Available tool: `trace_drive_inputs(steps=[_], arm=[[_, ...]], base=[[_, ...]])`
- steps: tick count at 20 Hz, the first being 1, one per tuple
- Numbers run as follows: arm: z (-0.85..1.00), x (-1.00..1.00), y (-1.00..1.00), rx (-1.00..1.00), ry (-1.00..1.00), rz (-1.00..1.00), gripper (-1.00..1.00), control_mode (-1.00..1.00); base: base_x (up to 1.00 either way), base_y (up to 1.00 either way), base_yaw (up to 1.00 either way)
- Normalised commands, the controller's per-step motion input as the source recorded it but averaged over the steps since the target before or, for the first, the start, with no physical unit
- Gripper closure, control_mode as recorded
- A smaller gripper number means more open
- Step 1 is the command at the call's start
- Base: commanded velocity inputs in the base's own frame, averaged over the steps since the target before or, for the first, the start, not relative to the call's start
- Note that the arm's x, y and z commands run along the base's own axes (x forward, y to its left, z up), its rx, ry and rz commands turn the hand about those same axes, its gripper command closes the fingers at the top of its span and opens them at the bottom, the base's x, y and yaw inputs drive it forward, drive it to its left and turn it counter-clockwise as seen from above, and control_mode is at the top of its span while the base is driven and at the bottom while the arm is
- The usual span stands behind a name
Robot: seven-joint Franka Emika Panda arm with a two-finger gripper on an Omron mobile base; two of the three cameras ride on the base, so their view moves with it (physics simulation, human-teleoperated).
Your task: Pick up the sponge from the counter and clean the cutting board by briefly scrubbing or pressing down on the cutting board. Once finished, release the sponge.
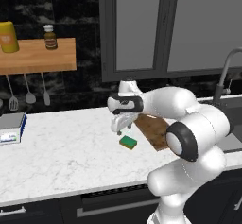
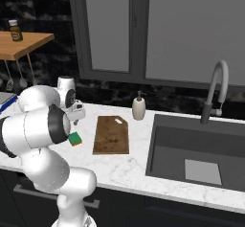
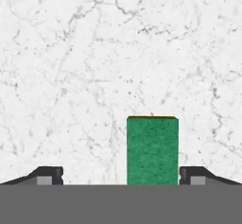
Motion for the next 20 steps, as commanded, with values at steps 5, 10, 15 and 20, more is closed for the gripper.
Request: trace_drive_inputs(steps=[5, 10, 15, 20], arm=[[1.0, -0.59, -0.69, 0.4, -0.36, -0.02, -1.0, -1.0], [1.0, -0.54, -0.89, 0.43, -0.33, -0.13, -1.0, -1.0], [1.0, -0.56, -0.96, 0.41, -0.31, -0.16, -1.0, -1.0], [1.0, -0.68, -0.59, 0.33, -0.32, -0.04, -1.0, -1.0]], base=[[0.0, 0.0, 0.0], [0.0, 0.0, 0.0], [0.0, 0.0, 0.0], [0.0, 0.0, 0.0]])
